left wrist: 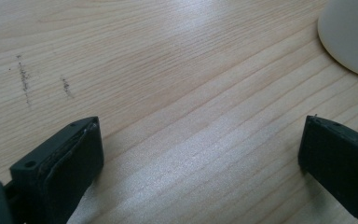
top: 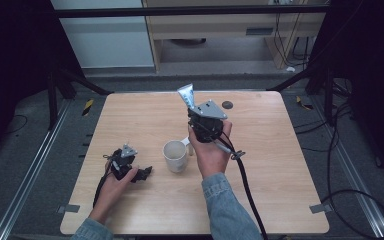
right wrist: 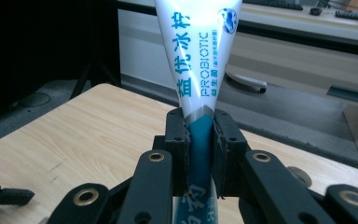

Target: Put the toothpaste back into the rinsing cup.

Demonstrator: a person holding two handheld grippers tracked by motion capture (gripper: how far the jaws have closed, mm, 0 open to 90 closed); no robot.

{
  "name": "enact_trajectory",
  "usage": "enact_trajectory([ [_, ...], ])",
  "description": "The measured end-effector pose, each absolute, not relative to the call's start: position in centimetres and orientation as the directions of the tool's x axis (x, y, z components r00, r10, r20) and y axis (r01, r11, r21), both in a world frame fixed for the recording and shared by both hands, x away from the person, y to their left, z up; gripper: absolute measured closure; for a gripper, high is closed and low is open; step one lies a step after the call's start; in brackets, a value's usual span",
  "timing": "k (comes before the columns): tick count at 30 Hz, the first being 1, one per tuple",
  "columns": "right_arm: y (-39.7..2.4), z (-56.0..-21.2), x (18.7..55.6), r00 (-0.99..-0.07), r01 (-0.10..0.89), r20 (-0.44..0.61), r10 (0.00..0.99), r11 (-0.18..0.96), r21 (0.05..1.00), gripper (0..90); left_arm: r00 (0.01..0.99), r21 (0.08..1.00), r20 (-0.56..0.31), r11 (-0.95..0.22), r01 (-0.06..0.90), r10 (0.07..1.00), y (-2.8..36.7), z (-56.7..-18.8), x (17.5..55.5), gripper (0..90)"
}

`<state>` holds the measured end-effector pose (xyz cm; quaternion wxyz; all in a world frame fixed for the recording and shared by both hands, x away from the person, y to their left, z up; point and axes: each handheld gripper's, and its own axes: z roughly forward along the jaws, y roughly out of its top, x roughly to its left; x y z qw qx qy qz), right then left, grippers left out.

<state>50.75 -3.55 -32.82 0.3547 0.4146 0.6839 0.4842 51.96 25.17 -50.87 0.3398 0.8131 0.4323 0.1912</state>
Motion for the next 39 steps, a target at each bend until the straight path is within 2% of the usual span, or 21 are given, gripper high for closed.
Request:
enact_trajectory([
  [6,-2.5,-32.6,50.9,-0.384,0.185,-0.081,0.92,0.162,0.969,78.4,0.553,0.718,0.016,-0.394,0.574,0.833,25.2,-50.9,52.0,0.0],
  [16,-3.1,-32.2,51.0,-0.351,0.152,0.002,0.936,0.055,0.987,78.4,0.553,0.718,0.017,-0.395,0.573,0.833,25.2,-50.9,52.0,0.0],
  [28,-1.5,-32.5,50.6,-0.402,0.095,0.009,0.916,0.032,0.995,78.4,0.557,0.714,0.02,-0.402,0.573,0.83,25.2,-50.8,52.0,0.0],
  [39,-0.1,-33.7,50.6,-0.435,0.098,0.038,0.9,0.006,0.995,78.3,0.557,0.714,0.019,-0.402,0.574,0.83,25.2,-50.8,52.0,0.0],
])
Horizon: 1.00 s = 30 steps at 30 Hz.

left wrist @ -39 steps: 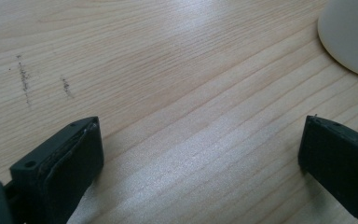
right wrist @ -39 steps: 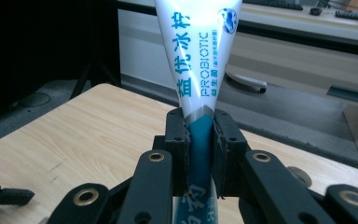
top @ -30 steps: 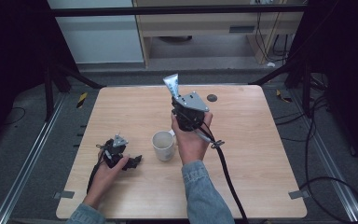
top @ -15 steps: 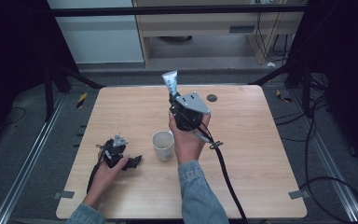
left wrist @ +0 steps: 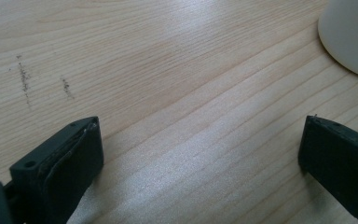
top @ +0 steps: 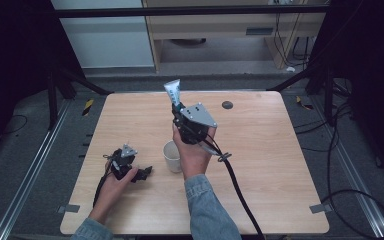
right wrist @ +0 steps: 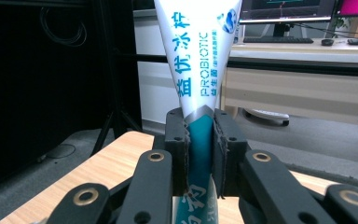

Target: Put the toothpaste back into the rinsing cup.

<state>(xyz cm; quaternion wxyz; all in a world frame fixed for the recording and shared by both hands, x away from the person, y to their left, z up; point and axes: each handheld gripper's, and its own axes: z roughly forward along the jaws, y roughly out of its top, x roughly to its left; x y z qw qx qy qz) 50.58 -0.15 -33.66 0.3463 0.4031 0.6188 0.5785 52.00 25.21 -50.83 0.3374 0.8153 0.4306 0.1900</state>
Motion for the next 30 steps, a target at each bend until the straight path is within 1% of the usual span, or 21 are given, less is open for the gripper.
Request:
enact_trajectory([
  [14,1.7,-36.6,50.5,-0.476,0.121,0.043,0.879,0.017,0.993,78.3,0.558,0.713,0.02,-0.403,0.574,0.83,25.2,-50.8,52.0,0.0],
  [20,1.9,-37.5,50.7,-0.476,0.145,0.062,0.877,0.009,0.989,78.3,0.558,0.713,0.02,-0.403,0.573,0.829,25.2,-50.8,52.0,0.0],
  [30,2.1,-39.0,50.8,-0.482,0.17,0.058,0.875,0.028,0.985,78.2,0.559,0.713,0.02,-0.404,0.573,0.829,25.2,-50.8,52.0,0.0],
])
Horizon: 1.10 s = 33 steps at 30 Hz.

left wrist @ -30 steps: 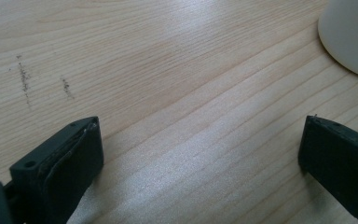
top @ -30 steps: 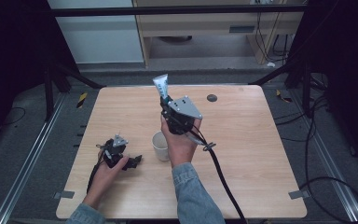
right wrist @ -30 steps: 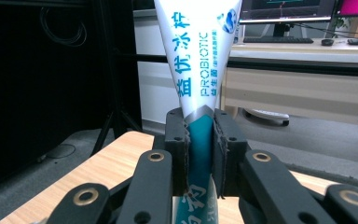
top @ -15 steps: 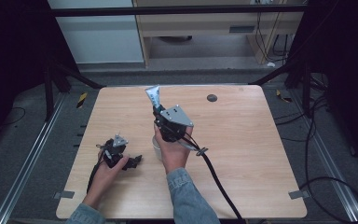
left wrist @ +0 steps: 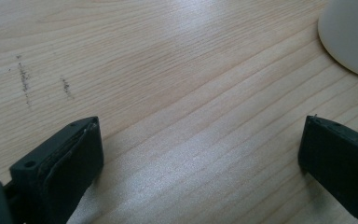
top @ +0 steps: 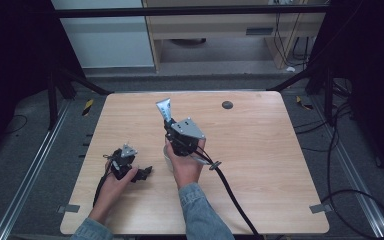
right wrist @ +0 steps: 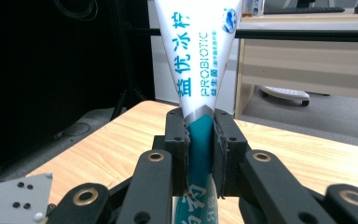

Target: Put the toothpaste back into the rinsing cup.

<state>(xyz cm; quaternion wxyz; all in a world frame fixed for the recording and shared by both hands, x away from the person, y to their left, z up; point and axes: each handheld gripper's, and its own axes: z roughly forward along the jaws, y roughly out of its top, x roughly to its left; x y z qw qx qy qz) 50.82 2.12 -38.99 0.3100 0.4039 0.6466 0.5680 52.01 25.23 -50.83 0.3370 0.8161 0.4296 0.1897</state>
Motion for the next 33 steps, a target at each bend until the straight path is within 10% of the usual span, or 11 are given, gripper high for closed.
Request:
enact_trajectory([
  [33,2.7,-42.6,50.8,-0.499,0.239,0.041,0.866,0.092,0.967,78.0,0.56,0.712,0.019,-0.404,0.575,0.829,25.2,-50.8,52.0,0.0],
])
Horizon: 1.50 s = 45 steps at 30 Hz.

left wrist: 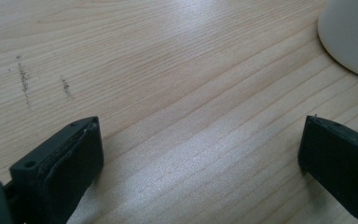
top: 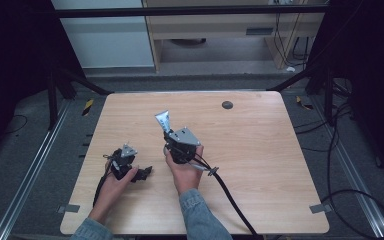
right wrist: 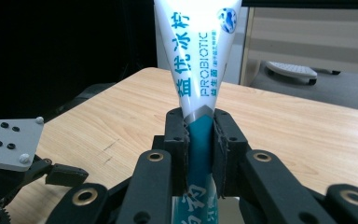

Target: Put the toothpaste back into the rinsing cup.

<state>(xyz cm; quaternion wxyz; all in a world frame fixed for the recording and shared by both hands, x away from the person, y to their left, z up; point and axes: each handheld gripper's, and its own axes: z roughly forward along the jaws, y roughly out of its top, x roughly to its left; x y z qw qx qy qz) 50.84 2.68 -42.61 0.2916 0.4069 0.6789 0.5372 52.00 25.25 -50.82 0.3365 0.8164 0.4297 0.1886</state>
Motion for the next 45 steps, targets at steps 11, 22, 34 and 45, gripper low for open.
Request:
enact_trajectory([
  [11,2.6,-43.3,50.9,-0.498,0.259,0.053,0.866,0.09,0.962,77.9,0.559,0.712,0.019,-0.404,0.575,0.829,25.2,-50.8,52.0,0.0],
  [22,2.2,-44.0,50.9,-0.489,0.277,0.067,0.87,0.082,0.957,77.9,0.559,0.712,0.018,-0.403,0.575,0.829,25.2,-50.8,52.0,0.0],
  [34,2.4,-44.3,50.8,-0.496,0.288,0.067,0.866,0.091,0.953,77.9,0.559,0.712,0.019,-0.404,0.575,0.829,25.2,-50.8,52.0,0.0],
  [45,2.3,-44.4,50.9,-0.498,0.293,0.075,0.864,0.087,0.952,77.5,0.559,0.712,0.018,-0.403,0.575,0.829,25.2,-50.8,52.0,0.0],
])
